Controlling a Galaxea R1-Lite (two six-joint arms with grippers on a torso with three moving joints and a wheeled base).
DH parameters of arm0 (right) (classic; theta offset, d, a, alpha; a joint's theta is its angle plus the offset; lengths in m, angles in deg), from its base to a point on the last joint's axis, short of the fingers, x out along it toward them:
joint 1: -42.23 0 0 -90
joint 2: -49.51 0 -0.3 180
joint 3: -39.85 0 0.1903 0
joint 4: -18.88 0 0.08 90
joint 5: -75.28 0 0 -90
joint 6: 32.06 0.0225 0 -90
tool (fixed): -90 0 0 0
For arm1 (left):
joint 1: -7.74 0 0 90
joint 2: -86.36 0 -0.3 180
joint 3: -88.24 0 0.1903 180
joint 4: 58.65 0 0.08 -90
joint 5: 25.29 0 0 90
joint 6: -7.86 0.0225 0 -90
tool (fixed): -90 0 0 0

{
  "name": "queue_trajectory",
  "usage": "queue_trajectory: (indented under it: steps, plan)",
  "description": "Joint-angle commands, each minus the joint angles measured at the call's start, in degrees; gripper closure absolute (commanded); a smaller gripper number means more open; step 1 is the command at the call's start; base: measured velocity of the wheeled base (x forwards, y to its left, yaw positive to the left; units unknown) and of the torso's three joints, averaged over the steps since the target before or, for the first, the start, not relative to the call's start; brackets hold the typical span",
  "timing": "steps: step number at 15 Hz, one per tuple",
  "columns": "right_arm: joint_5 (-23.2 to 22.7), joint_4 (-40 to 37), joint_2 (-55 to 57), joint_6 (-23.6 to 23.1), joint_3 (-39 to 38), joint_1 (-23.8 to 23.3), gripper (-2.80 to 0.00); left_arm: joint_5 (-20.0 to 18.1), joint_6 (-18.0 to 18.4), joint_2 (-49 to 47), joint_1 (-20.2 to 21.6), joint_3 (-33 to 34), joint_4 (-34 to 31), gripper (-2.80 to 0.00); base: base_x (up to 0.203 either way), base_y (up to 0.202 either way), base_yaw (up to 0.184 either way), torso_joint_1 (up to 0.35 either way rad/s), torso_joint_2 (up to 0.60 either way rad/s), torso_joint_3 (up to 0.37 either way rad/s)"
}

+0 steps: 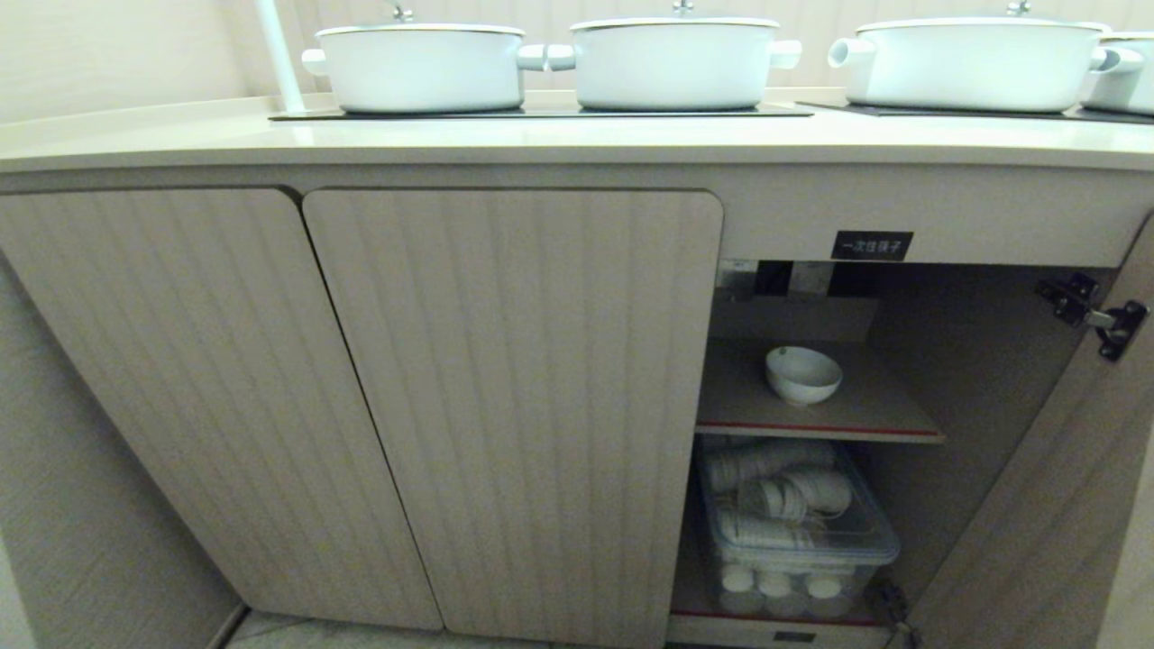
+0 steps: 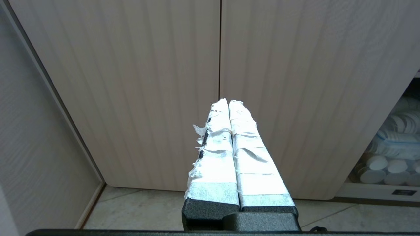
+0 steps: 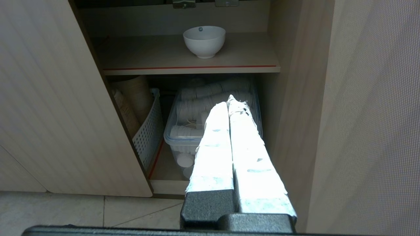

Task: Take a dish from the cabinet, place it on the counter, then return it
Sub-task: Take the bowl from the cabinet

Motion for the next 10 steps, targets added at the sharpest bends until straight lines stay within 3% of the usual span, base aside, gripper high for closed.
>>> queue_trajectory:
  steps: [1, 10]
  plan:
    - [0.0, 0.0, 0.1, 0.0, 0.0, 0.0, 0.00, 0.0, -0.1, 0.0, 0.0, 0.0, 0.0, 0.00, 0.000, 0.000, 0.000, 0.000, 0.00, 0.000]
    - [0.0, 0.0, 0.1, 0.0, 0.0, 0.0, 0.00, 0.0, 0.0, 0.0, 0.0, -0.1, 0.0, 0.00, 0.000, 0.000, 0.000, 0.000, 0.00, 0.000]
